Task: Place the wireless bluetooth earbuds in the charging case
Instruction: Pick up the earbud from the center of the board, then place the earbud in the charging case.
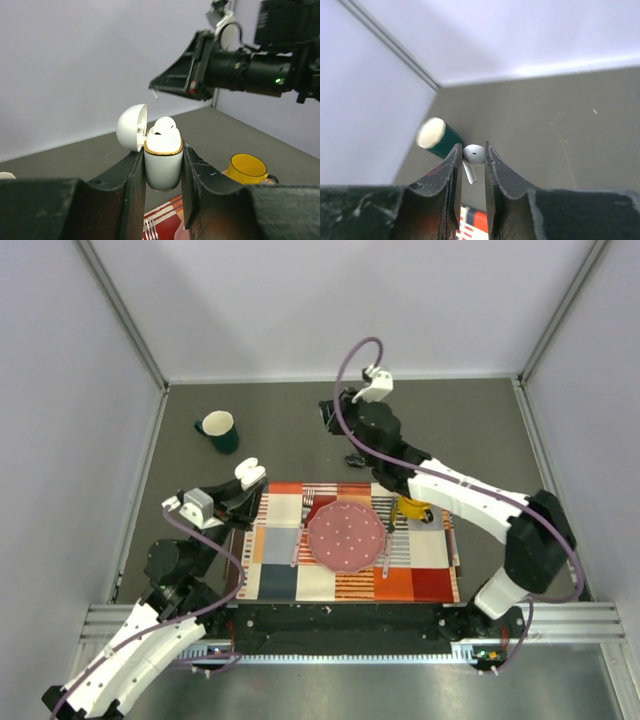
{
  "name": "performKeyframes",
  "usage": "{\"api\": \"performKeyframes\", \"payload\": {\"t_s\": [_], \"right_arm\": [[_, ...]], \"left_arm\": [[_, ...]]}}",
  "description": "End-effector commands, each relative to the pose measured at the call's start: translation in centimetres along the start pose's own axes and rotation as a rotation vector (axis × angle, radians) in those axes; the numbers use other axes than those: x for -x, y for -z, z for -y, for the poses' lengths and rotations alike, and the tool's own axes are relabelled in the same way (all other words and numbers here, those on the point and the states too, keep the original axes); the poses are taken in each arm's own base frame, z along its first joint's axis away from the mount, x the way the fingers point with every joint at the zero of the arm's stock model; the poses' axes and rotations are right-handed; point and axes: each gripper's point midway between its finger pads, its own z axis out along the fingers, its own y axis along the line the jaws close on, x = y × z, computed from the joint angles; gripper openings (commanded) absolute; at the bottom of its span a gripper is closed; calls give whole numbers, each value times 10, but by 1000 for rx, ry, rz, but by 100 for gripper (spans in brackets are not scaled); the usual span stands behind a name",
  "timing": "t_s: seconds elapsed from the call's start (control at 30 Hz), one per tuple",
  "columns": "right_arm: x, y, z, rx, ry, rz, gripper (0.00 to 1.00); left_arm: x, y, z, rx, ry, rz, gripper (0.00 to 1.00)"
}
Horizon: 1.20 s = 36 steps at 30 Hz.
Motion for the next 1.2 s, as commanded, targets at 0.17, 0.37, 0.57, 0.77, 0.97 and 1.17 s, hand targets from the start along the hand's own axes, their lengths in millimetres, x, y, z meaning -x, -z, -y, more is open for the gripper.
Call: {"api": "performKeyframes", "payload": {"t_s": [0.17,0.37,0.57,0.77,0.97,1.17], "right_arm": [[48,20,-13,80,-64,32,0],[-64,-25,63,-158,36,-395,0],[-136,-49,92,-204,85,-560,0],[-163,-63,97,-202,110,-634,0],[-182,-67,106,-222,123,-667,0],[-200,-67,115,-244,152,-728,0]], "left_arm": [[34,-12,16,-78,37,113,0],[38,-5,14,-66,38,119,0],[38,-1,10,-51,20,129,0],[33,-1,3,-9,15,120,0],[30,-1,-1,10,8,112,0],[28,-2,-3,19,2,109,0]]}}
